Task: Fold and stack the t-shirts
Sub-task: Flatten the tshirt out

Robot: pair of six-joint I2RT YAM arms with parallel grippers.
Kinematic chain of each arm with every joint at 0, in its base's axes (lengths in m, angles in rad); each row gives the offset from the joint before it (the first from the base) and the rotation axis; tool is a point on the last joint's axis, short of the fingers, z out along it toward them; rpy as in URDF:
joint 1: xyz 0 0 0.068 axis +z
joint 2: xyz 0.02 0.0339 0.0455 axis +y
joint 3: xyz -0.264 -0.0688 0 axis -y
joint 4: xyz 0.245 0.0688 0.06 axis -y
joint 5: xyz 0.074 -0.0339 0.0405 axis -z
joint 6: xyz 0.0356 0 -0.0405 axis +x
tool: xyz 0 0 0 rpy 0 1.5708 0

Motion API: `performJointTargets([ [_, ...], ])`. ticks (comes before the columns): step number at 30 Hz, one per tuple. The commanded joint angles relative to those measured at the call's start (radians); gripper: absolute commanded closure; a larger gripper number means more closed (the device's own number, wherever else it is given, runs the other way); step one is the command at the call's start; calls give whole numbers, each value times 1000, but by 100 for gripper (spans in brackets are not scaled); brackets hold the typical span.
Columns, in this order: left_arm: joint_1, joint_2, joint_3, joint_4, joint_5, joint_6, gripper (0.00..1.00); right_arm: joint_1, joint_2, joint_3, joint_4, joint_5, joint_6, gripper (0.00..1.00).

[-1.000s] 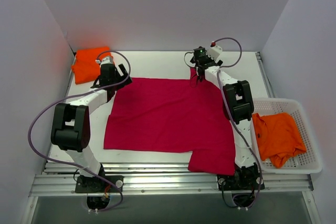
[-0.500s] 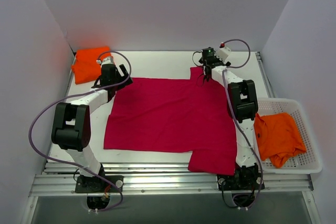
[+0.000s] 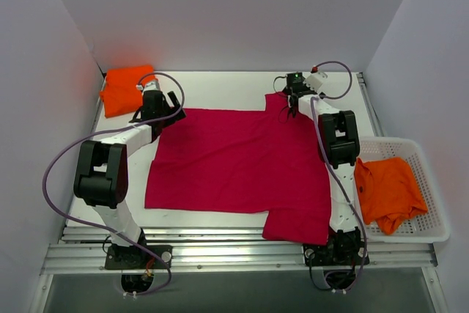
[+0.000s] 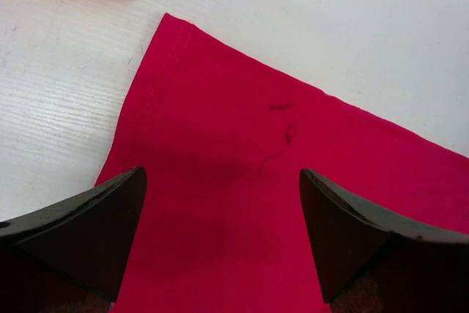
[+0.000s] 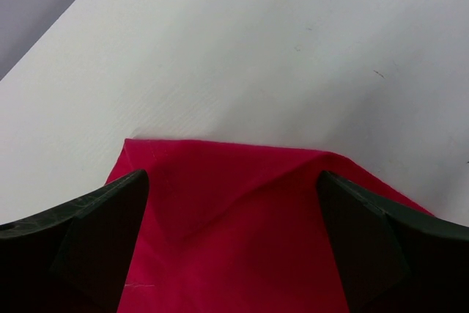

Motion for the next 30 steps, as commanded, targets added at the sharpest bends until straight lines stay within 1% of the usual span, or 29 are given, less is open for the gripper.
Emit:
performJointTargets([
  [1, -1, 5, 47, 54, 0, 9, 6, 7, 13, 19, 3, 4, 13, 5],
  [15, -1, 26, 61, 57, -6, 12, 6, 26, 21, 81, -2, -42, 26, 5],
  [30, -1, 31, 64, 52, -18, 17, 5, 18, 110, 173, -19, -59, 25, 6],
])
